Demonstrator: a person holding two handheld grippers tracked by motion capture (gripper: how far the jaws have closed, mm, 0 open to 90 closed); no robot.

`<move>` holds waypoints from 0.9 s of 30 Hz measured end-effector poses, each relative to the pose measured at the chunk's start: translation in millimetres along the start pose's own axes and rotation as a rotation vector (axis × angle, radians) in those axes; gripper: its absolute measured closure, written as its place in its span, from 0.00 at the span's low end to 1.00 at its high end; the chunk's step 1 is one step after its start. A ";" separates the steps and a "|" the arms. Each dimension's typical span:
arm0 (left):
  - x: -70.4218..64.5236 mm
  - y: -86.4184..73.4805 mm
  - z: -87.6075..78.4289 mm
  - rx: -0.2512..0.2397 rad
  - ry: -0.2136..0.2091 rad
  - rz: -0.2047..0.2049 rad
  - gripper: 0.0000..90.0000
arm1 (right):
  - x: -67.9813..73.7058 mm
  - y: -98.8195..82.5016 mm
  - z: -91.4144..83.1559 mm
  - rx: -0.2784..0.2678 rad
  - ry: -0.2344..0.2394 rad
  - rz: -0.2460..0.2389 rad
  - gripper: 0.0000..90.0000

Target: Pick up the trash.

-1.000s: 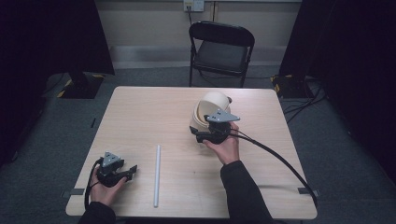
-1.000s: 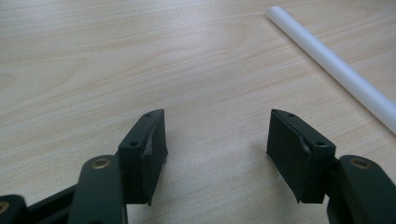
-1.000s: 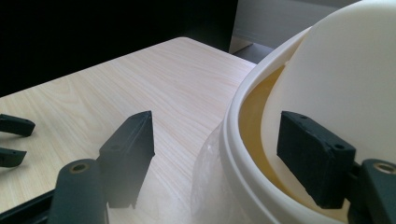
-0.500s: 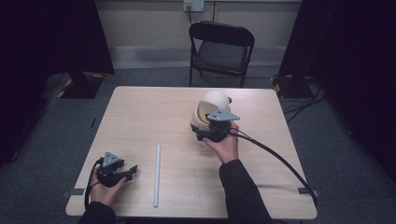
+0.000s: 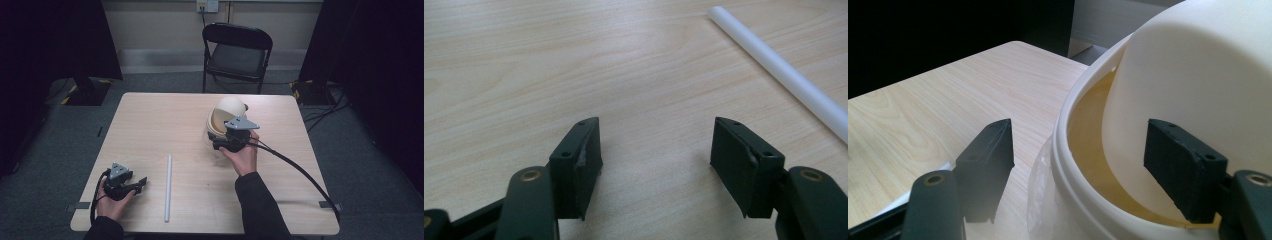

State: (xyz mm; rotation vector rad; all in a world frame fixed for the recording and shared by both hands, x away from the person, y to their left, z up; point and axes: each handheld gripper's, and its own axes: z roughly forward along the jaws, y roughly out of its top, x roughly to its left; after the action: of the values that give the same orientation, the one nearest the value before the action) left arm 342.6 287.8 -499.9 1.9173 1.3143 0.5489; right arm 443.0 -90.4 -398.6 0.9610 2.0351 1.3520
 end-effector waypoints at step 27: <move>-2.1 5.9 -5.2 -0.050 -0.020 -0.012 0.41 | -8.8 14.1 -43.4 -0.106 -0.024 0.021 0.32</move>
State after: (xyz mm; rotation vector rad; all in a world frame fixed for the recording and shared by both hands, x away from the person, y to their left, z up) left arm 341.8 286.3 -491.9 1.8685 1.2865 0.5500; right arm 420.5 -118.3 -369.0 0.9500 1.9198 1.4372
